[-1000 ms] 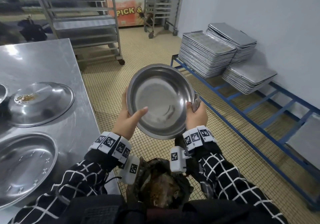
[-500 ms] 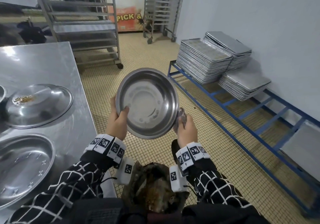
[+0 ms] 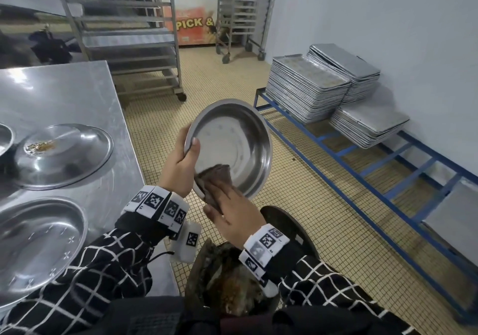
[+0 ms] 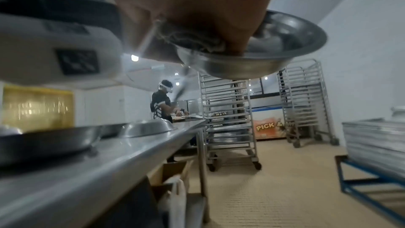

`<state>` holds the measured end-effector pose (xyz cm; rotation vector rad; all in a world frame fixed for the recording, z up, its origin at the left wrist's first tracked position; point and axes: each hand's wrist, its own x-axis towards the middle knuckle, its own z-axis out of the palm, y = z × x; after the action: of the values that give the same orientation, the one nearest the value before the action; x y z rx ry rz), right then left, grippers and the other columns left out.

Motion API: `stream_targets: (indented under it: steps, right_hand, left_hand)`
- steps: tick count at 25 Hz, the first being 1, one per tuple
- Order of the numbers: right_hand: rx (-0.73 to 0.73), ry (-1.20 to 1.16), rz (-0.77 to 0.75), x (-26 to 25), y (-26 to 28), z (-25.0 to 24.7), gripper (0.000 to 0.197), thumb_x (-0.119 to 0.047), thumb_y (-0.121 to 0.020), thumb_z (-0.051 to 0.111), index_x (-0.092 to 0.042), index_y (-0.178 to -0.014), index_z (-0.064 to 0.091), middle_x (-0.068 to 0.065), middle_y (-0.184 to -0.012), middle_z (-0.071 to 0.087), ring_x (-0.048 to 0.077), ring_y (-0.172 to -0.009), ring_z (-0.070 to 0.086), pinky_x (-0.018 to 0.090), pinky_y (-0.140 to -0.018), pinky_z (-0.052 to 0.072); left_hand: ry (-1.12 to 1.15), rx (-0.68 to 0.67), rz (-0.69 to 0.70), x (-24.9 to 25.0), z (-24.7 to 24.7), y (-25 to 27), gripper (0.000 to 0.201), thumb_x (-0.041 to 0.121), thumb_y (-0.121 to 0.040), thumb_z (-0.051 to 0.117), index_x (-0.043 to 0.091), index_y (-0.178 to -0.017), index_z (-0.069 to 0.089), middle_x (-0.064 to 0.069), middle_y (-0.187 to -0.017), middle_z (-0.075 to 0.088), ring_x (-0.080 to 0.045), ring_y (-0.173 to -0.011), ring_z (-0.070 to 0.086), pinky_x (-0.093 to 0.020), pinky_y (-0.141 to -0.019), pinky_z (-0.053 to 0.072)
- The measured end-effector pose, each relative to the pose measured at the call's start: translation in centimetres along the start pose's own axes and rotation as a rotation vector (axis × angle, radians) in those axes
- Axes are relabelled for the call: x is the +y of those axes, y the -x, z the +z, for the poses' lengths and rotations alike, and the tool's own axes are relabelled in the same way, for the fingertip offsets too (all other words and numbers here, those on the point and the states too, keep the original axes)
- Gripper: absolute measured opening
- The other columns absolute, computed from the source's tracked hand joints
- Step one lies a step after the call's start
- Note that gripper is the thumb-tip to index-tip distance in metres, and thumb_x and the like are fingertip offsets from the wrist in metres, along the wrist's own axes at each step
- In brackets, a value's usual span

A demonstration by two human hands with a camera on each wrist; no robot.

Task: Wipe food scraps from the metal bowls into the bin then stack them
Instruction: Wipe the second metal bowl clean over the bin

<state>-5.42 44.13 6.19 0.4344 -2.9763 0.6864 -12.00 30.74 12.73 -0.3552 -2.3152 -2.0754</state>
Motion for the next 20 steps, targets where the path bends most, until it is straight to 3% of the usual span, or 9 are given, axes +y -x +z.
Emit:
stream_targets:
  steps: [3,6,9,11,14,16,20]
  right_hand:
    - [-0.014,0.326,0.115,2.9,0.6,-0.5,0.073,-0.062,-0.09,0.001,-0.025,-0.145,0.03,-0.005,-0.15,0.033,0.017,-0.144,0.013,0.043,-0.116,0.019]
    - [-0.063,0.299,0.18,2.6,0.3,-0.8,0.09,-0.068,-0.08,-0.015,-0.025,-0.148,0.024,-0.002,-0.155,0.023,0.02,-0.146,0.005,0.04,-0.119,0.0]
    - [0.038,0.111,0.067,-0.2,0.3,-0.5,0.082,-0.064,-0.086,-0.007,-0.025,-0.145,0.034,-0.002,-0.15,0.035,0.019,-0.143,0.019,0.038,-0.118,0.009]
    - [0.062,0.167,0.117,-0.4,0.6,-0.7,0.084,-0.062,-0.086,-0.01,-0.024,-0.143,0.039,0.0,-0.148,0.038,0.022,-0.142,0.021,0.039,-0.118,0.01]
    - [-0.012,0.381,0.299,2.9,0.1,-1.3,0.076,-0.06,-0.088,-0.011,-0.023,-0.151,0.013,0.005,-0.158,0.01,0.028,-0.145,-0.005,0.046,-0.118,-0.002]
    - [0.041,0.399,0.401,5.4,-0.7,-2.3,0.069,-0.058,-0.093,-0.001,-0.021,-0.151,0.001,0.005,-0.158,-0.008,0.027,-0.143,-0.016,0.047,-0.116,-0.007]
    - [0.225,0.311,0.495,7.0,-2.1,-5.0,0.064,-0.05,-0.098,0.019,-0.018,-0.151,0.005,0.004,-0.158,-0.008,0.03,-0.145,-0.006,0.049,-0.115,0.009]
  left_hand:
    - [-0.007,-0.002,0.01,-0.4,-0.7,0.0,0.025,0.031,-0.103,0.035,0.054,-0.111,0.039,0.02,-0.1,0.057,0.01,-0.082,0.06,-0.015,-0.07,0.049]
    - [-0.02,-0.019,0.026,-0.6,-0.3,0.4,0.025,0.037,-0.102,0.035,0.06,-0.11,0.035,0.021,-0.103,0.056,0.008,-0.085,0.061,-0.023,-0.074,0.051]
    - [-0.006,0.045,0.07,-0.1,-0.2,0.3,0.025,0.038,-0.102,0.035,0.06,-0.113,0.034,0.024,-0.106,0.055,0.005,-0.094,0.057,-0.021,-0.079,0.047]
    - [-0.011,0.031,0.102,0.0,-0.4,0.1,0.027,0.036,-0.101,0.036,0.047,-0.126,0.04,0.02,-0.107,0.059,0.005,-0.093,0.06,-0.019,-0.075,0.05]
    - [-0.008,0.001,0.074,-0.5,0.0,0.3,0.031,0.035,-0.102,0.037,0.033,-0.133,0.043,0.016,-0.106,0.062,0.009,-0.089,0.062,-0.015,-0.069,0.052]
    - [0.026,-0.009,0.032,-0.9,0.5,0.6,0.035,0.032,-0.102,0.036,0.023,-0.135,0.046,0.014,-0.108,0.063,0.009,-0.093,0.061,-0.012,-0.071,0.05]
    - [0.049,-0.039,-0.008,-1.1,1.7,0.5,0.035,0.033,-0.102,0.036,0.021,-0.132,0.051,0.006,-0.115,0.064,-0.008,-0.105,0.061,-0.028,-0.089,0.049]
